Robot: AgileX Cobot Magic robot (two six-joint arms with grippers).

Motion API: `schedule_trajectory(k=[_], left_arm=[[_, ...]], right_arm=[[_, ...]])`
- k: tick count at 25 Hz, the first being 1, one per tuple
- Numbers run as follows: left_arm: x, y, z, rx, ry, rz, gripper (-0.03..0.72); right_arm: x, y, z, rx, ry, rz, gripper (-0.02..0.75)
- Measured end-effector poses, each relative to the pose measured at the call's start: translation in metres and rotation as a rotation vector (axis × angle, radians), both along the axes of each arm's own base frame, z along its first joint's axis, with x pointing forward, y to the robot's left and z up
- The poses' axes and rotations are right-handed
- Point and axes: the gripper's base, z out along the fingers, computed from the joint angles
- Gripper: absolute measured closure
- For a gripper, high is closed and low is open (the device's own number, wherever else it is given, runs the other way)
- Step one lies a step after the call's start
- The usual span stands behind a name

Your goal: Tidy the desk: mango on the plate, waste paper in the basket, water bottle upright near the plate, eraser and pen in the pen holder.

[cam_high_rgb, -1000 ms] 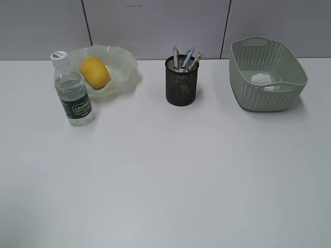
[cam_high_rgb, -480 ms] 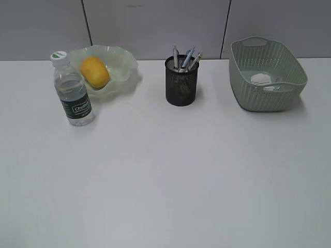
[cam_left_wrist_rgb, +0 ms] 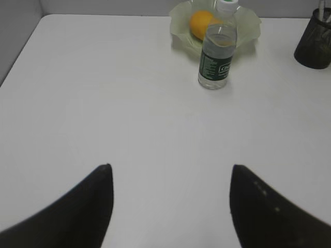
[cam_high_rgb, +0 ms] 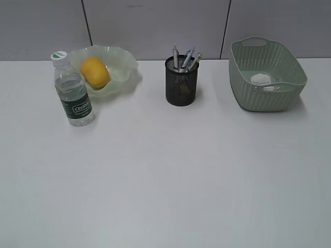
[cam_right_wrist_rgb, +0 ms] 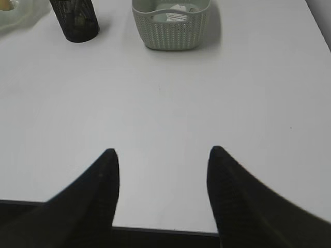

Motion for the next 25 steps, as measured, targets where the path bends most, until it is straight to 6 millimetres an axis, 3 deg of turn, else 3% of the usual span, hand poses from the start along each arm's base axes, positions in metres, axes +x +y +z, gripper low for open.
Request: schedule_trajectory(k=[25], left_arm=[[0.0000,0.0005,0.0002,0.015,-0.005,0.000,0.164]], right_arm=[[0.0004,0.0000,-0.0009,0.000,0.003,0.000,0.299]])
